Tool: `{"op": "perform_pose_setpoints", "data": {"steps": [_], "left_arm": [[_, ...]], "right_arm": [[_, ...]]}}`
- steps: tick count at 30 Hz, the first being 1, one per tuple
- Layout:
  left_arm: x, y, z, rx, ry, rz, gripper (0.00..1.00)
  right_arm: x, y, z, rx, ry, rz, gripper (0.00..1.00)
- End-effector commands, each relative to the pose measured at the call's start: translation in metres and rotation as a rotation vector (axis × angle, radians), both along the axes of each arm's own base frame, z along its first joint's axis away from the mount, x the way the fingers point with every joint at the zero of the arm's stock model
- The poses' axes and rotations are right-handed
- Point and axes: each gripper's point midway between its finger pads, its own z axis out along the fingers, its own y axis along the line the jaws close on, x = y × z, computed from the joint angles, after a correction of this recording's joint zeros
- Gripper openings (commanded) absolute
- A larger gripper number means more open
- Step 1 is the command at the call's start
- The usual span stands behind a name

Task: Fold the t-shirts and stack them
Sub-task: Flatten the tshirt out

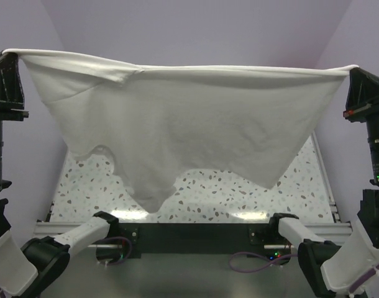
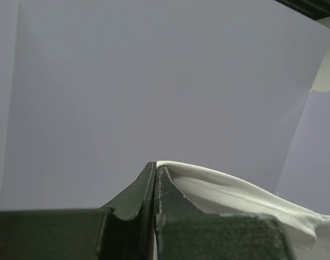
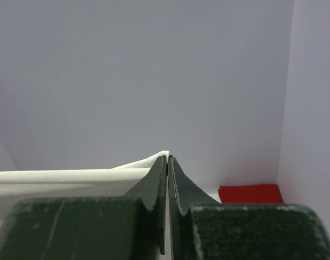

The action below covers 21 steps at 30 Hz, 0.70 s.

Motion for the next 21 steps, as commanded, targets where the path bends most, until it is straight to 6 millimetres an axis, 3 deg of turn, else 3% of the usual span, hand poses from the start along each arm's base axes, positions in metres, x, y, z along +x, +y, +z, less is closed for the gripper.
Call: {"op": "perform_pose_setpoints", "data": {"steps": [1,2,3,4,5,6,7,8,9,10,11,12,13,14,15,17,18,19,20,21], "left_arm": [[0.067,-0.021,-0.042,0.087,0.171,0.038,0.00],[0.080,-0.026,-0.054,0.101,0.205,0.034,0.00],[0.094,-0.032,-0.063,0.110,0.225,0.032,0.00],[0.122,-0.042,-0.096,0.144,0.308,0.035,0.00],[0.135,-0.048,-0.113,0.159,0.346,0.032,0.00],[0.151,-0.055,-0.129,0.172,0.379,0.027,0.00],[0.176,-0.067,-0.172,0.209,0.471,0.015,0.00],[0.192,-0.075,-0.198,0.229,0.520,0.008,0.00],[0.207,-0.081,-0.215,0.232,0.528,0.005,0.00],[0.226,-0.089,-0.269,0.271,0.627,0.001,0.00],[0.243,-0.095,-0.301,0.292,0.684,0.004,0.00],[0.255,-0.099,-0.320,0.295,0.696,0.008,0.00],[0.264,-0.102,-0.361,0.324,0.768,0.007,0.00],[0.272,-0.106,-0.382,0.338,0.801,0.002,0.00],[0.289,-0.113,-0.410,0.354,0.835,-0.003,0.00],[0.302,-0.119,-0.446,0.374,0.889,-0.018,0.00],[0.314,-0.124,-0.475,0.389,0.938,-0.026,0.00],[0.322,-0.126,-0.482,0.393,0.948,-0.030,0.00],[0.332,-0.129,-0.508,0.411,0.999,-0.033,0.00],[0.338,-0.129,-0.517,0.414,1.013,-0.034,0.00]], "right_arm": [[0.056,-0.009,-0.046,-0.034,0.190,-0.018,0.00],[0.065,-0.007,-0.057,-0.036,0.220,-0.003,0.00],[0.083,-0.002,-0.080,-0.038,0.287,0.038,0.00],[0.093,0.001,-0.094,-0.038,0.322,0.059,0.00],[0.103,0.004,-0.109,-0.036,0.358,0.087,0.00],[0.123,0.012,-0.144,-0.029,0.438,0.148,0.00],[0.135,0.017,-0.166,-0.018,0.489,0.187,0.00],[0.150,0.020,-0.213,0.007,0.599,0.218,0.00],[0.161,0.021,-0.232,0.019,0.630,0.232,0.00],[0.169,0.024,-0.256,0.037,0.678,0.254,0.00],[0.185,0.023,-0.300,0.054,0.751,0.256,0.00],[0.193,0.021,-0.322,0.063,0.787,0.248,0.00],[0.200,0.016,-0.344,0.069,0.821,0.225,0.00],[0.207,0.014,-0.364,0.074,0.853,0.216,0.00],[0.220,0.012,-0.401,0.082,0.902,0.214,0.00],[0.233,0.009,-0.435,0.094,0.954,0.207,0.00],[0.245,0.007,-0.463,0.102,0.996,0.205,0.00],[0.252,0.006,-0.473,0.107,1.008,0.200,0.00],[0.259,0.006,-0.481,0.107,1.015,0.203,0.00],[0.269,0.005,-0.489,0.105,1.013,0.202,0.00]]}}
